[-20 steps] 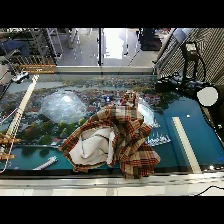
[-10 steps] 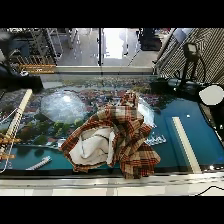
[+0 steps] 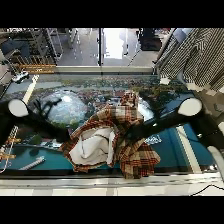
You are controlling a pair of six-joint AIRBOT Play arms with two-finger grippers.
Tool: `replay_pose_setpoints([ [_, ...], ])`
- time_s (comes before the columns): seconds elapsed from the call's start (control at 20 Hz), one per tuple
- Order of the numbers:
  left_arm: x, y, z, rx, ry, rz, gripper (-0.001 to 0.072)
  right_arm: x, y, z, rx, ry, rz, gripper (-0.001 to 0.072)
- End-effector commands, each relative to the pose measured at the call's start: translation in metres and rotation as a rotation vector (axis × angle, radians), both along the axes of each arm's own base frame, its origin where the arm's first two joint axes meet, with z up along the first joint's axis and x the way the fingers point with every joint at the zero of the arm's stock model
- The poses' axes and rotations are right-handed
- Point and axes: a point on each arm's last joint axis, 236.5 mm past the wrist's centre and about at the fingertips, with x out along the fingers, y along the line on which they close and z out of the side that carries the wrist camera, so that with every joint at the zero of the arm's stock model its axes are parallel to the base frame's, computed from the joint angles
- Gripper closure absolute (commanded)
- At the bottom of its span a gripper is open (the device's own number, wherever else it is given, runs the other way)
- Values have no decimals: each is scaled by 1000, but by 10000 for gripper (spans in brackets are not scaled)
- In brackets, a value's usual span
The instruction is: Fold the clothes and pants, and hang the long-sleeved shirts on hangers.
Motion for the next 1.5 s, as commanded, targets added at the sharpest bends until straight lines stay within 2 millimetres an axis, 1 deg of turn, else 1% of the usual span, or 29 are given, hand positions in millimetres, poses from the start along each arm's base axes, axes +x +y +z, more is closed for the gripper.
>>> replay_pose_setpoints([
  [0.0, -17, -21, -39, -102, 46, -34, 4, -11, 30, -39, -86, 3, 0, 185],
  [0.1, 1, -22, -50, -99, 21, 8, 6, 14, 39, -61, -141, -51, -67, 192],
  [0.15, 11, -23, -56, -96, 11, 44, 14, 26, 47, -70, -136, -52, -103, 229],
  [0.2, 23, -23, -62, -89, -6, 95, 89, 36, 53, -83, -141, -39, -139, 354],
  [0.25, 35, -23, -68, -90, -14, 164, 347, 44, 54, -96, -162, -35, -153, 602],
  [0.3, 45, -25, -70, -99, -27, 201, 595, 55, 50, -105, -195, -41, -183, 643],
  [0.35, 52, -28, -68, -114, -50, 215, 677, 65, 42, -104, -239, -75, -196, 644],
  [0.4, 59, -28, -62, -118, -79, 215, 677, 71, 32, -93, -292, -109, -191, 644],
  [0.45, 68, -30, -46, -128, -112, 204, 678, 77, 17, -73, -365, -157, -166, 644],
  [0.5, 81, -31, -19, -141, -165, 189, 679, 86, -2, -46, -444, -217, -160, 645],
  [0.55, 99, -33, 28, -170, -264, 173, 679, 97, -22, -8, -514, -300, -178, 645],
  [0.6, 117, -38, 89, -216, -387, 163, 679, 109, -43, 45, -559, -411, -229, 645],
  [0.65, 129, -46, 169, -295, -540, 160, 679, 117, -61, 103, -562, -529, -305, 645],
  [0.7, 130, -53, 253, -389, -705, 162, 679, 124, -76, 172, -515, -687, -413, 645],
  [0.75, 119, -57, 346, -494, -912, 163, 680, 125, -85, 245, -406, -870, -516, 645],
  [0.8, 96, -53, 431, -595, -1123, 174, 680, 120, -91, 311, -276, -1051, -598, 645],
  [0.85, 68, -46, 493, -684, -1281, 195, 680, 107, -94, 375, -121, -1241, -662, 645],
  [0.9, 44, -35, 534, -754, -1395, 228, 680, 91, -96, 422, 13, -1391, -706, 645],
  [0.95, 29, -25, 554, -780, -1461, 267, 680, 75, -98, 454, 122, -1502, -737, 646],
  [1.0, 29, -22, 548, -769, -1452, 285, 681, 68, -98, 464, 181, -1558, -749, 646],
  [1.05, 40, -25, 525, -746, -1387, 293, 680, 75, -93, 449, 181, -1524, -745, 646],
  [1.1, 61, -30, 486, -714, -1285, 308, 680, 91, -85, 421, 130, -1450, -722, 646],
  [1.15, 83, -37, 442, -677, -1174, 317, 680, 111, -71, 384, 72, -1347, -683, 646],
  [1.2, 101, -41, 395, -634, -1059, 326, 680, 133, -58, 341, -6, -1239, -642, 646],
  [1.25, 117, -45, 341, -589, -934, 339, 680, 155, -46, 299, -83, -1143, -606, 646],
  [1.3, 129, -47, 290, -550, -819, 354, 679, 175, -36, 263, -138, -1061, -587, 646],
  [1.35, 135, -49, 245, -516, -722, 368, 665, 195, -24, 227, -174, -981, -576, 646],
  [1.4, 135, -45, 198, -456, -623, 364, 360, 210, -11, 194, -193, -909, -563, 646],
  [1.45, 126, -35, 156, -375, -519, 348, 15, 219, 5, 157, -216, -828, -527, 645],
])
